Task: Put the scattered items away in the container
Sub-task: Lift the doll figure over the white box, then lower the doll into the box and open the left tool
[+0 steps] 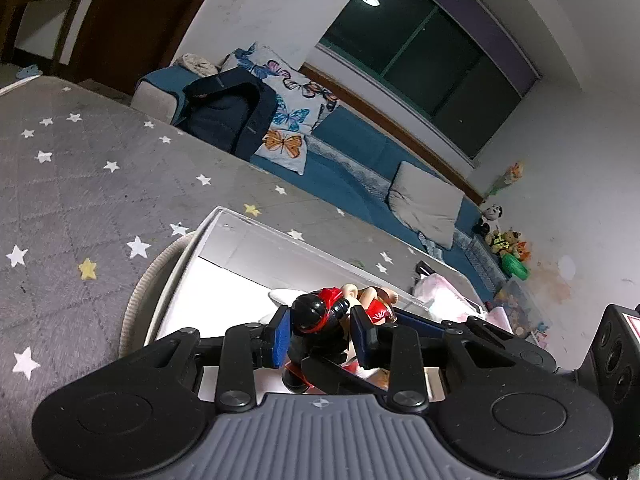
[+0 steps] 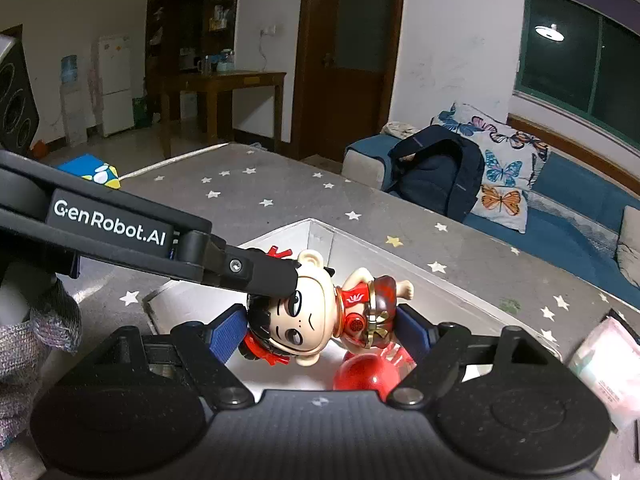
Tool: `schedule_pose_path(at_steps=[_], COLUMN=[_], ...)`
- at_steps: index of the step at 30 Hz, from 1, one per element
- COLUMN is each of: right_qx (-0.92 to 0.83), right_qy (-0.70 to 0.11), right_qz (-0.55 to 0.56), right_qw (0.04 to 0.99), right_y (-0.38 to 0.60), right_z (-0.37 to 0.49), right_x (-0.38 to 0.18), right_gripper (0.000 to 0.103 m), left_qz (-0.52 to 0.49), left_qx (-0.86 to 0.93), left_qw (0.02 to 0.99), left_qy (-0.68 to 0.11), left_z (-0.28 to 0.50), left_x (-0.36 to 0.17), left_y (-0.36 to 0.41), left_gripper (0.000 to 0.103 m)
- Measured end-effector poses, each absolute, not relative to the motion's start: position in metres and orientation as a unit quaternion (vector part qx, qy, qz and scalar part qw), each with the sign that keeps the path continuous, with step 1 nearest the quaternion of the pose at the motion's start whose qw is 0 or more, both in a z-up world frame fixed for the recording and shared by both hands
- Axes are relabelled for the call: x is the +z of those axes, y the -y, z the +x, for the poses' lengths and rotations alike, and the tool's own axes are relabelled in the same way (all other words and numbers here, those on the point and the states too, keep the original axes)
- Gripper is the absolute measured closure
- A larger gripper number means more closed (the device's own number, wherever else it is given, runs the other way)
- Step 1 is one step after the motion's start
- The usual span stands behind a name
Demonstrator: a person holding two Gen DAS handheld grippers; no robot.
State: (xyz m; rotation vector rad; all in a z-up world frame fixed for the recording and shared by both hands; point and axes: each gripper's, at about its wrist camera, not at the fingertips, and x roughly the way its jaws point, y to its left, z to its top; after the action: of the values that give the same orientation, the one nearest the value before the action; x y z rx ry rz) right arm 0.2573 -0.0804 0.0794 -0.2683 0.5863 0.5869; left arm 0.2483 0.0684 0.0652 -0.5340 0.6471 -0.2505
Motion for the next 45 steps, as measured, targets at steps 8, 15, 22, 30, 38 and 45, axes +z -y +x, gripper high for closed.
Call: schedule_pose_path(at_steps=[8,15,22,30,38,45], right_qx=[0.303,0.318,0.327,0.332,0.332,0.331], right_qy=[-0.300,-0.324,-0.341,-0.354,-0.366,-0.375], right_qz=[-0.141,-0.148,-0.155,-0.162,-0.175,-0.175], right_qw=[0.894,0.879,0.868,0.859,0.852,0.848], right_y=[0.072,0.068,0.066,0.063,0.061,0.061], right_z=[0.274,0.288,0.293,0.299,0.302,0.303], right_x=[0.070,0.062,0.053,0.049,0.048,0.045], right_gripper=[0.021,0.021,0.021,0.021,0.021,0.021], left_qz=[-0.261,-0.253,-0.249,-0.249,-0.247,-0.246], left_qx=[-0.103,-0.090,-0.082,-0.079,-0.080,-0.081], left_qw=[0.904,0.904,0.900,0.896,0.894,0.893], left_qy=[-0.322,-0.334,-0.349,-0.360,-0.366,-0.369], left_z=[0.257,0.264,0.270,0.272,0.274,0.276], left_x=[0.057,0.049,0.041,0.035,0.034,0.033], left_y=[-0.074,-0.072,-0.070,-0.072,-0.069,-0.069], left_gripper=[0.069,0.069,0.069,0.069,0.070,0.069])
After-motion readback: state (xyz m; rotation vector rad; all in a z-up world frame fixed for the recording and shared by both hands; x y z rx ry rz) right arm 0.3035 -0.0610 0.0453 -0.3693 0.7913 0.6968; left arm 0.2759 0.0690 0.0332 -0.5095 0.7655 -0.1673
